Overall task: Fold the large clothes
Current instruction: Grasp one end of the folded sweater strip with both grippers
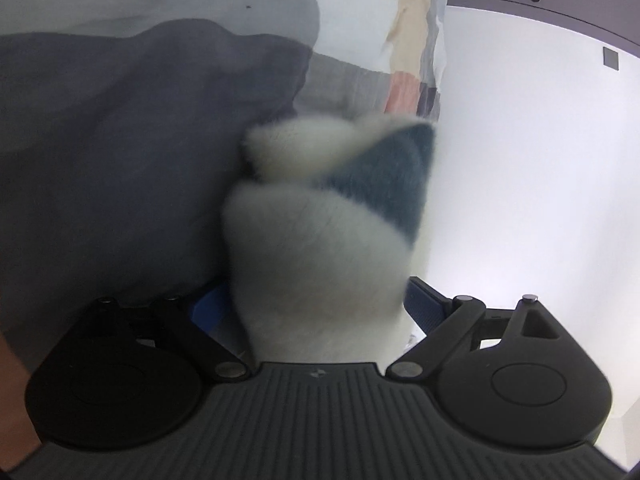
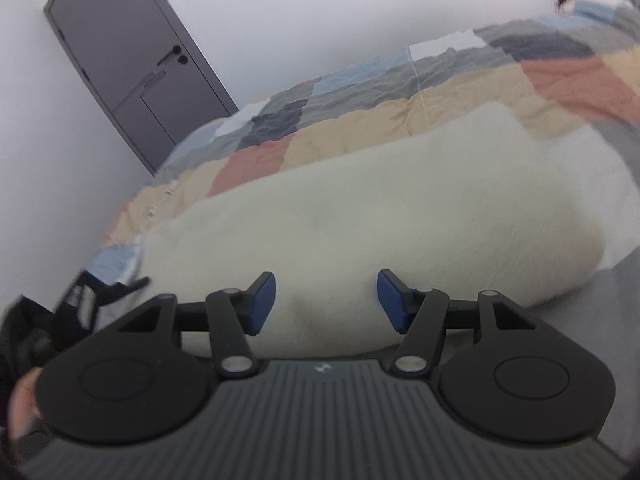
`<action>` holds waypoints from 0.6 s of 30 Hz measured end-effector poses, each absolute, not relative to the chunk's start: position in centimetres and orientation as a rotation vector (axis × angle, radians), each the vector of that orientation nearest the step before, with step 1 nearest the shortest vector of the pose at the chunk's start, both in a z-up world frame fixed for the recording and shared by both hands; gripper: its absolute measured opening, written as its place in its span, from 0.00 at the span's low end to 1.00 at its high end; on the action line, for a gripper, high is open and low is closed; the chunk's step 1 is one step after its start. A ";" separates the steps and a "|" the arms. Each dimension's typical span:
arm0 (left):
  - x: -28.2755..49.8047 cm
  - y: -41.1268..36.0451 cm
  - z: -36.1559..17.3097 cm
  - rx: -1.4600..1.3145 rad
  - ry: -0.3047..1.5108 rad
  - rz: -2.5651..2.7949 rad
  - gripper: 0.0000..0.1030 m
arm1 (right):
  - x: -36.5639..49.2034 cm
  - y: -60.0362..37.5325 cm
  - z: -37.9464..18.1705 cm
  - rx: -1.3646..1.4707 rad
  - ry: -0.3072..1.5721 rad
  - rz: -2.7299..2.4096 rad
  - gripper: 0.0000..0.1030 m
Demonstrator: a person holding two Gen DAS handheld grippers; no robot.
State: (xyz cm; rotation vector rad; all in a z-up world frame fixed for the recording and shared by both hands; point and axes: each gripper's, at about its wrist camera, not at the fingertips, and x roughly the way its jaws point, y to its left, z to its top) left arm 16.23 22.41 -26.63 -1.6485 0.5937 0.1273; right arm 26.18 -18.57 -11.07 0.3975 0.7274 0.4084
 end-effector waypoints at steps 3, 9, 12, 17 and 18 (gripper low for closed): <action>17.2 22.1 -26.5 -1.598 0.633 0.090 0.87 | 25.6 -17.6 -10.3 0.347 0.694 0.458 0.59; 17.7 21.3 -26.1 -1.548 0.647 0.106 0.73 | 25.4 -16.7 -10.2 0.401 0.698 0.536 0.64; 18.1 21.3 -25.3 -1.500 0.634 0.118 0.64 | 25.8 -16.7 -11.7 0.505 0.796 0.580 0.65; 18.4 21.1 -23.0 -1.397 0.586 0.124 0.58 | 26.6 -17.0 -13.5 0.629 0.885 0.601 0.73; 18.4 21.0 -22.9 -1.394 0.584 0.118 0.58 | 26.9 -17.1 -13.8 0.657 0.894 0.601 0.81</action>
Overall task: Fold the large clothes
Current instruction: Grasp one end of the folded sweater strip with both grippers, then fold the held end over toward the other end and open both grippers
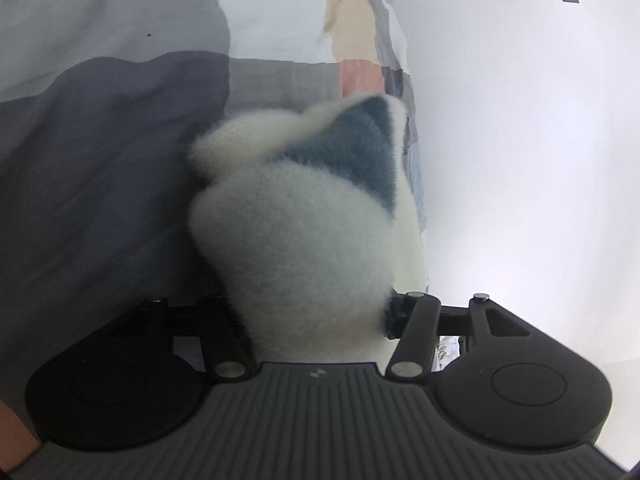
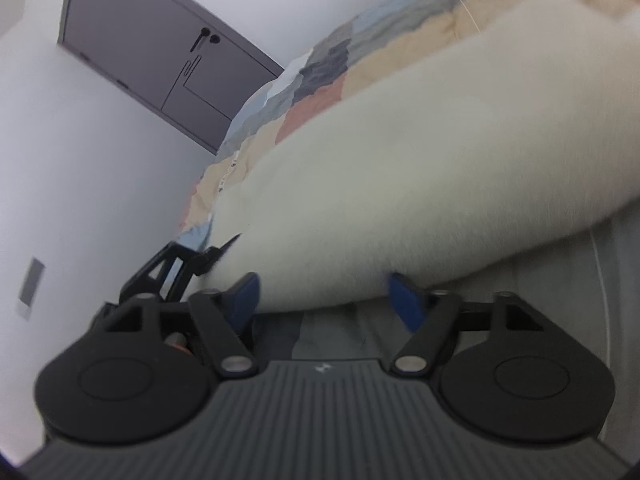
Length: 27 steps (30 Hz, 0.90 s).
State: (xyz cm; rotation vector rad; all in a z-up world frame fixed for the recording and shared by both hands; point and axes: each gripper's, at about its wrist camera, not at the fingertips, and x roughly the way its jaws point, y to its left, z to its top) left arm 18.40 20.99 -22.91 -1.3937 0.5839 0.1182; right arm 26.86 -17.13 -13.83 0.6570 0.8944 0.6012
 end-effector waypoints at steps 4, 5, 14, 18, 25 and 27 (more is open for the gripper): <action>19.1 21.2 -23.2 -1.404 0.589 0.103 0.58 | 27.6 -17.8 -15.5 0.793 0.947 0.577 1.00; 19.1 21.2 -23.1 -1.403 0.590 0.102 0.58 | 27.9 -18.0 -15.9 0.828 0.960 0.564 1.00; 17.9 23.1 -24.3 -1.428 0.589 0.097 0.58 | 29.4 -21.5 -19.3 1.177 0.929 0.391 1.00; 18.0 23.1 -24.7 -1.441 0.587 0.095 0.58 | 28.8 -23.8 -20.1 1.302 0.865 0.262 1.00; 18.0 23.3 -25.1 -1.449 0.580 0.091 0.58 | 27.5 -27.9 -20.2 1.378 0.726 0.087 1.00; 18.0 23.3 -25.2 -1.443 0.580 0.090 0.58 | 27.7 -27.9 -20.5 1.381 0.726 0.089 1.00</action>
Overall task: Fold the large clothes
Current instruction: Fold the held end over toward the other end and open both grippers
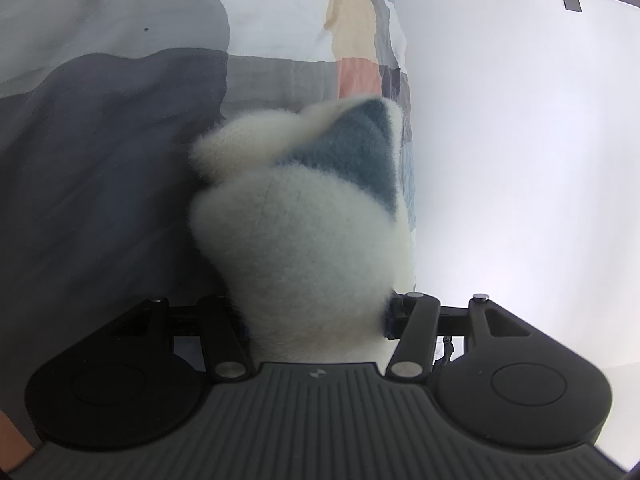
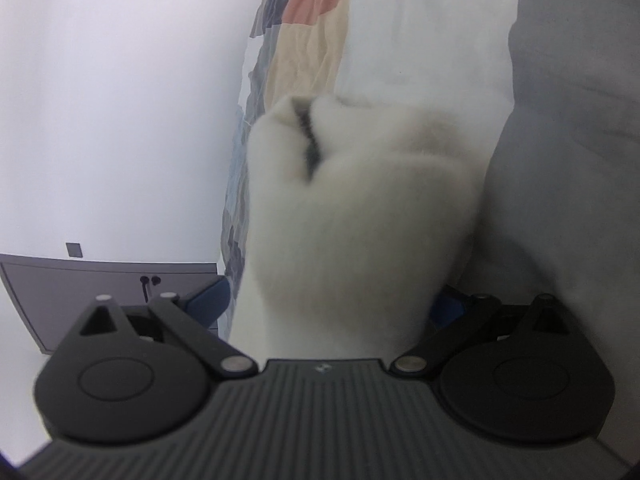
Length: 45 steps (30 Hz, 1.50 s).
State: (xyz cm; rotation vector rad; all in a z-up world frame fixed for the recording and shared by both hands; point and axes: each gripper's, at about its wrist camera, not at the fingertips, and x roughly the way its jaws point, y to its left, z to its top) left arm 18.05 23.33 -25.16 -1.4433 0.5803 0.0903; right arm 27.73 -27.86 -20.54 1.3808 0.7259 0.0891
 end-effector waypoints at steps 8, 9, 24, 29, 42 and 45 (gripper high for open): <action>17.7 23.2 -24.6 -1.426 0.587 0.091 0.58 | 29.5 -26.7 -20.3 1.230 0.758 0.073 0.79; 17.6 23.1 -24.5 -1.419 0.585 0.090 0.58 | 29.5 -26.8 -20.2 1.211 0.764 0.065 0.70; 12.9 23.5 -22.5 -1.387 0.602 0.076 0.56 | 23.6 -26.6 -13.4 0.934 0.630 0.252 0.47; 11.2 22.6 -21.5 -1.402 0.602 0.025 0.56 | 22.5 -27.2 -11.0 0.923 0.585 0.297 0.47; 15.2 14.9 -13.4 -1.338 0.579 -0.184 0.56 | 23.0 -36.4 -4.8 1.024 0.451 0.335 0.47; 17.9 12.3 -10.9 -1.311 0.573 -0.229 0.56 | 23.8 -39.1 -2.6 1.027 0.405 0.331 0.47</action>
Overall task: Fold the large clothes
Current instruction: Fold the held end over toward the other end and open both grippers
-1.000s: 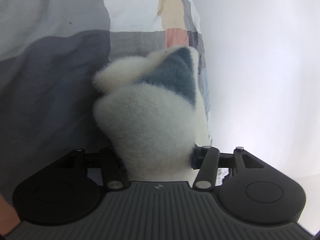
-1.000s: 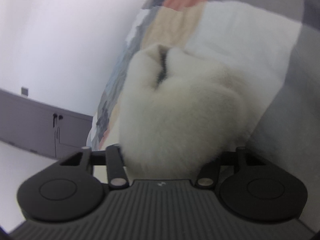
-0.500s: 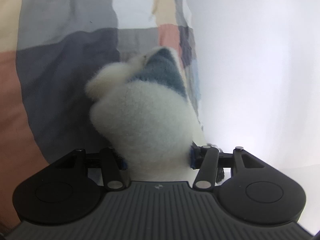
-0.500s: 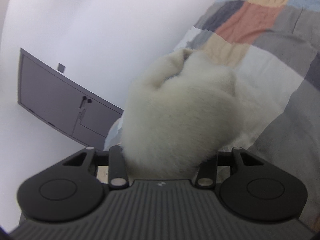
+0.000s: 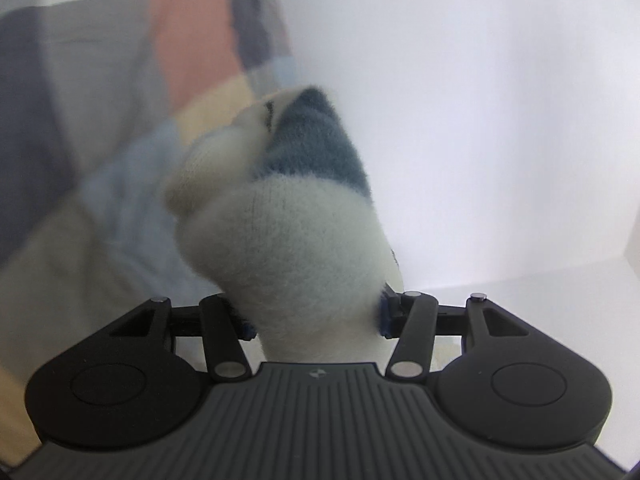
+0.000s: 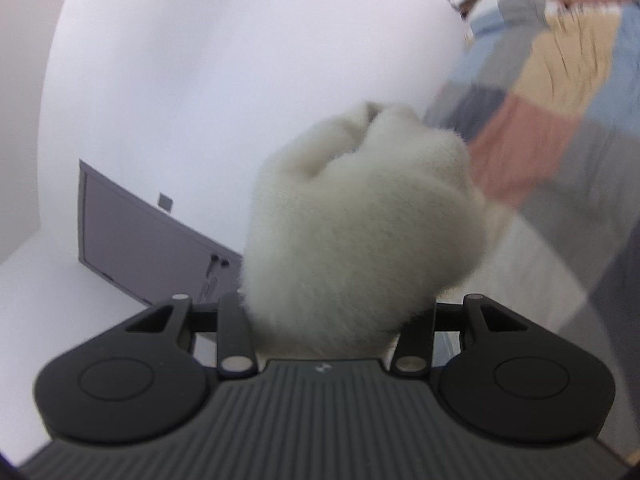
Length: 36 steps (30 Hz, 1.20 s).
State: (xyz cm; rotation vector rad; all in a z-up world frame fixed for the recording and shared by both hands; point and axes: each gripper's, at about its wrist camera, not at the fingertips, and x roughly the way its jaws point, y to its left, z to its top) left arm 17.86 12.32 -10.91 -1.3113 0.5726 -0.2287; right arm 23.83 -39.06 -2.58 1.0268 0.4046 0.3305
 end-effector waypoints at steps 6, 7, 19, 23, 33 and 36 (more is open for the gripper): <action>24.2 7.4 -7.0 -1.261 0.570 -0.277 0.56 | 26.5 -44.0 1.4 1.014 0.331 0.314 0.47; 25.0 6.7 -6.7 -1.256 0.572 -0.280 0.56 | 27.2 -44.7 1.8 1.011 0.327 0.307 0.47; 34.3 0.1 -11.0 -1.152 0.636 -0.249 0.56 | 35.4 -50.3 -3.6 1.058 0.347 0.209 0.47; 37.4 -0.6 -15.4 -1.112 0.717 -0.202 0.56 | 37.2 -50.9 -8.2 1.056 0.407 0.168 0.47; 37.7 -0.3 -23.5 -1.033 0.756 -0.246 0.57 | 35.5 -51.6 -21.1 1.212 0.502 0.109 0.49; 36.4 -0.3 -24.2 -1.003 0.738 -0.279 0.58 | 34.3 -51.7 -23.5 1.249 0.446 0.132 0.52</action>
